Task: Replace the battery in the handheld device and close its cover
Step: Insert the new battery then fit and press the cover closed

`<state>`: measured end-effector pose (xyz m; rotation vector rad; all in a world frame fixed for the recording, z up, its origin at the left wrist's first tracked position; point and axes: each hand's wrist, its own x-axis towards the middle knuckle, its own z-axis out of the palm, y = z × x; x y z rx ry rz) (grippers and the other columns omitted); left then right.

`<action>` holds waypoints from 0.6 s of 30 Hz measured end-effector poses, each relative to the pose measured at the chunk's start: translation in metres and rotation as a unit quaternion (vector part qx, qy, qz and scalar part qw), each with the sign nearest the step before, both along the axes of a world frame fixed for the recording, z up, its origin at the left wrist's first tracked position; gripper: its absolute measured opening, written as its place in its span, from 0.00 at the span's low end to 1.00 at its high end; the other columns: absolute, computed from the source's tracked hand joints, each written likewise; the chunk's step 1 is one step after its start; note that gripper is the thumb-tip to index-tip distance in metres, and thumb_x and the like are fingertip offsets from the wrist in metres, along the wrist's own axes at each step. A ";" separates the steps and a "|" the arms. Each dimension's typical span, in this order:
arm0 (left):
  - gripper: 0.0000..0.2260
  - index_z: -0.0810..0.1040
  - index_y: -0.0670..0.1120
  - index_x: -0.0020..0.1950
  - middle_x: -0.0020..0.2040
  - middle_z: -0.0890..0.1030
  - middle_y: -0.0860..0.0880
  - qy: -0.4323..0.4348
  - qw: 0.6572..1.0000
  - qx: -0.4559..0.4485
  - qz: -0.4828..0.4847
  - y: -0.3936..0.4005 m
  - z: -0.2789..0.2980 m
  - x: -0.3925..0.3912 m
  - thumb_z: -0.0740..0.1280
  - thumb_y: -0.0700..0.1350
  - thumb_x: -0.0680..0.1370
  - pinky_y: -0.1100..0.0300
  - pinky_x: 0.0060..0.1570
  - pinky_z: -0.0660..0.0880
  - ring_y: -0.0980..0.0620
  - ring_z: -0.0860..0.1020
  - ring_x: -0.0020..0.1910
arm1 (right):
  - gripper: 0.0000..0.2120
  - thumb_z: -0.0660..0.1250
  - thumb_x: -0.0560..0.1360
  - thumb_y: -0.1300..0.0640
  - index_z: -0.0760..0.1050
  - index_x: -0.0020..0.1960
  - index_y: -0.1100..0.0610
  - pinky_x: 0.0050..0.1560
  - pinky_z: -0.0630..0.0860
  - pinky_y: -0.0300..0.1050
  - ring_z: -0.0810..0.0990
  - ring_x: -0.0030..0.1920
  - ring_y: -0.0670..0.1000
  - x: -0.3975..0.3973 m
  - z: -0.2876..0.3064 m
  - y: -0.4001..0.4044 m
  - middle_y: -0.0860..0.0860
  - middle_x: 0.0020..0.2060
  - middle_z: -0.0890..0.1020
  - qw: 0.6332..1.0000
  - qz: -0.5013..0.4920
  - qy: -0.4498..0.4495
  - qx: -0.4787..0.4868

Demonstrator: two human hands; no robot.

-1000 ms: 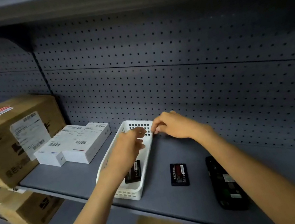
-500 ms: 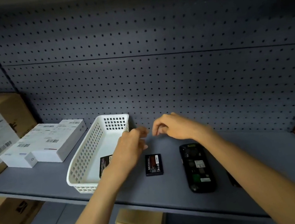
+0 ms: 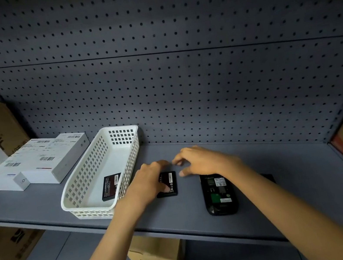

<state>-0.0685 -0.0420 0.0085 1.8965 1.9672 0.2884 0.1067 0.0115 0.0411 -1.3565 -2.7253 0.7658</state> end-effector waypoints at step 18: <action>0.33 0.72 0.52 0.71 0.62 0.80 0.44 -0.008 0.999 -0.032 -0.006 0.000 -0.004 -0.007 0.78 0.44 0.68 0.56 0.61 0.71 0.45 0.75 0.65 | 0.40 0.76 0.68 0.41 0.66 0.75 0.51 0.58 0.71 0.49 0.69 0.67 0.52 -0.005 -0.023 -0.009 0.51 0.63 0.72 0.997 0.038 -0.043 0.055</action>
